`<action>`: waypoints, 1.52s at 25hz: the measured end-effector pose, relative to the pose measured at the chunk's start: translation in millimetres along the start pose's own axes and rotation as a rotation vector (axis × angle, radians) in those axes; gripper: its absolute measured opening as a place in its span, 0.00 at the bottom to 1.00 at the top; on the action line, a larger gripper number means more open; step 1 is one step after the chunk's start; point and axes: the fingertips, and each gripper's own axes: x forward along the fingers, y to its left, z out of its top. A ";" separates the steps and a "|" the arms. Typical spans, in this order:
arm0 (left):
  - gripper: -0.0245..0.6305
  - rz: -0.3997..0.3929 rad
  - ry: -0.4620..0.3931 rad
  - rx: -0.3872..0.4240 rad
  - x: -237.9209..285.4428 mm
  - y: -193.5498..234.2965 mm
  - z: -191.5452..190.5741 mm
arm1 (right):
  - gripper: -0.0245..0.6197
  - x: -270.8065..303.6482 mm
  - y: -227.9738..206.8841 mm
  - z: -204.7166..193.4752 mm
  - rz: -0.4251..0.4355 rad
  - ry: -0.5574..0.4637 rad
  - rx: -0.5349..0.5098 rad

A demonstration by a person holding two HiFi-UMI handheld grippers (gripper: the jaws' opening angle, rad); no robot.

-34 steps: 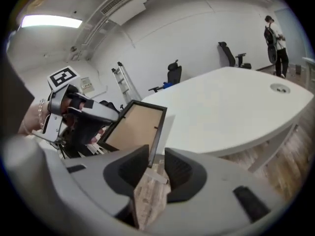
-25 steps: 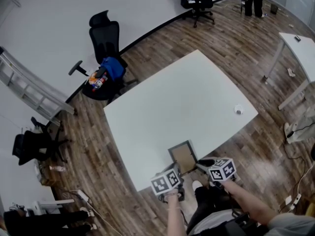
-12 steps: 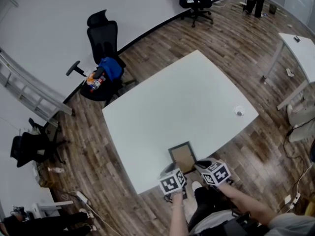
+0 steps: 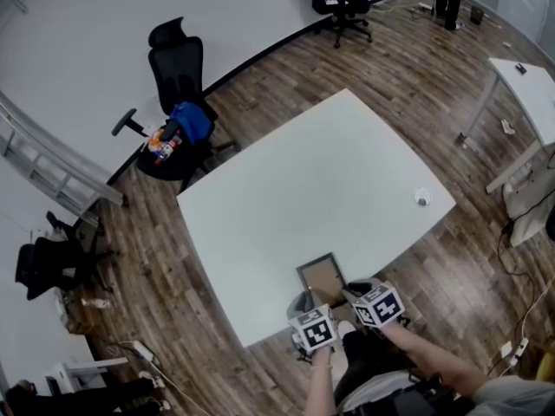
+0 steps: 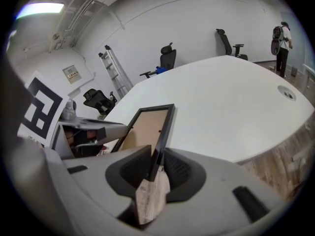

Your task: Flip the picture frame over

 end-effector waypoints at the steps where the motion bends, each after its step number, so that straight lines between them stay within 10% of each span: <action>1: 0.13 0.003 -0.004 0.002 1.0 -0.2 0.7 | 0.15 0.5 -0.7 0.2 -0.001 0.000 -0.003; 9: 0.13 0.034 -0.109 0.005 -13.9 8.6 28.9 | 0.16 -10.3 -4.5 20.4 -0.038 -0.066 -0.059; 24: 0.04 0.030 -0.487 0.101 -95.0 -39.6 89.8 | 0.16 -84.2 42.2 112.4 -0.031 -0.616 -0.309; 38: 0.04 0.039 -0.643 0.115 -158.5 -61.2 92.5 | 0.05 -137.7 72.9 113.2 0.013 -0.760 -0.344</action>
